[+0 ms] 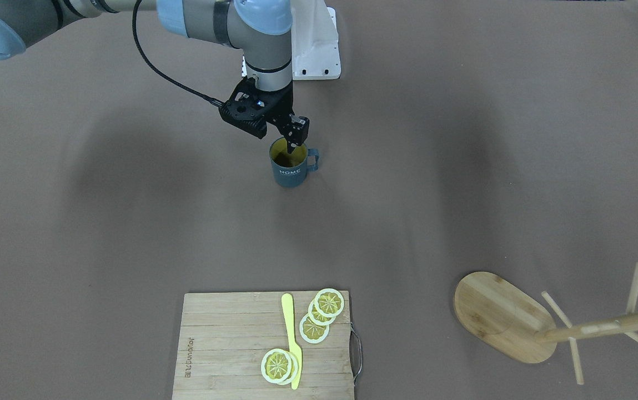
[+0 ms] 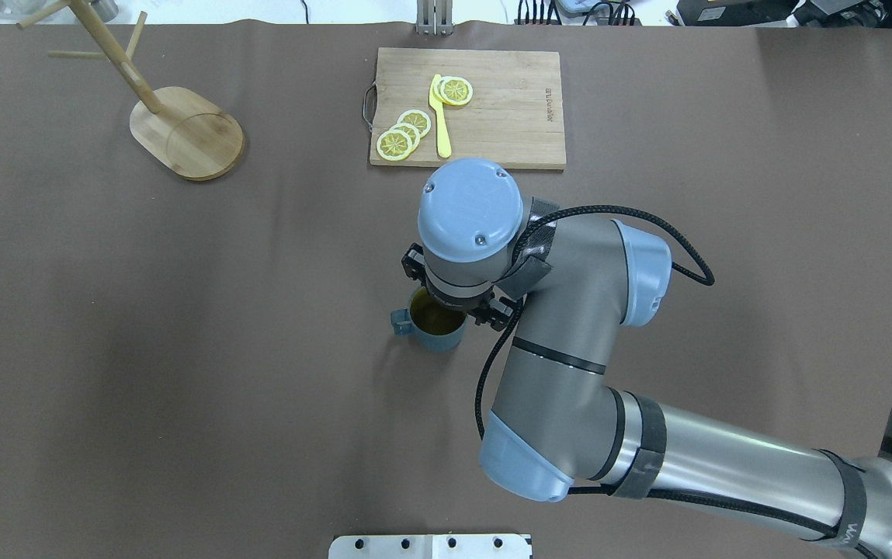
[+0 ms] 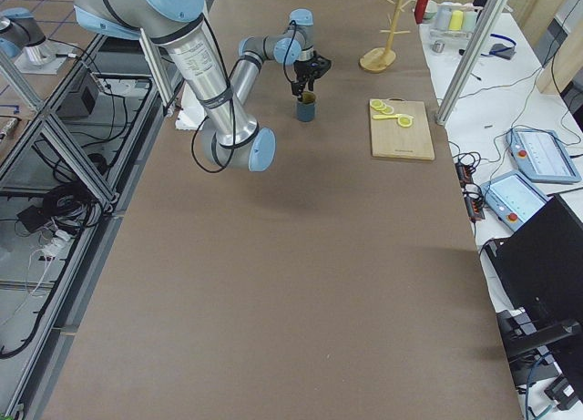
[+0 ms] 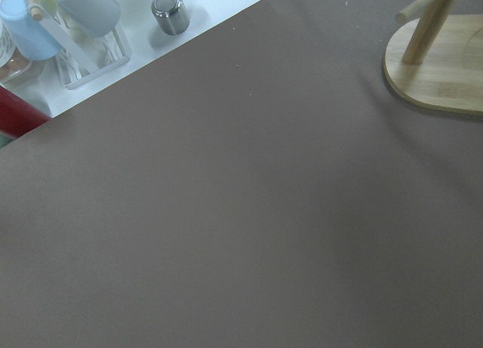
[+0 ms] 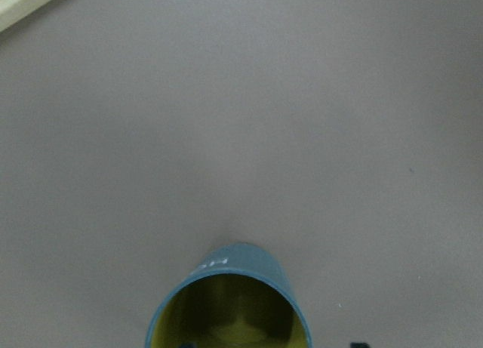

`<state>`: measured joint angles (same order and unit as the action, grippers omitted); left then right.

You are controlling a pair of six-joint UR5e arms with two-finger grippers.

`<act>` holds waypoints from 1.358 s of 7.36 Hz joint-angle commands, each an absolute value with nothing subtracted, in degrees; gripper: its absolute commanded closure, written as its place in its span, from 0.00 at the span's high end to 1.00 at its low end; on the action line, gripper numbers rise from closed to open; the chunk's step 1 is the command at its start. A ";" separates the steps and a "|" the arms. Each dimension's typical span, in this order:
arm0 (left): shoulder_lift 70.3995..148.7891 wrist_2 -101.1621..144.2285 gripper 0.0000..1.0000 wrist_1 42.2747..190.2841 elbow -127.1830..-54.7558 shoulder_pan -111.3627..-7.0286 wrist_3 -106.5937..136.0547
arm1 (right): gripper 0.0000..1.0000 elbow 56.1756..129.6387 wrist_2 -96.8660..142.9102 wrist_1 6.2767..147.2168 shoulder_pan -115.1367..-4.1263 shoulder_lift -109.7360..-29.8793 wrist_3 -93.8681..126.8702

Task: Hang cup on storage rack
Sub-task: 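Set the mug upright on the table and withdraw the right gripper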

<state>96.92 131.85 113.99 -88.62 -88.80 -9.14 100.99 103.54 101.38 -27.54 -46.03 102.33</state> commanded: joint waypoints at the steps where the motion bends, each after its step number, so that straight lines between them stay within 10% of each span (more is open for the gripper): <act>1: 97.03 131.84 0.99 121.41 -89.30 -84.76 -8.79 | 1.00 108.15 103.62 101.34 -31.36 -52.43 94.97; 10: 99.66 112.62 0.99 142.47 -97.82 -45.74 33.64 | 1.00 108.55 123.82 88.77 -64.47 -82.15 37.44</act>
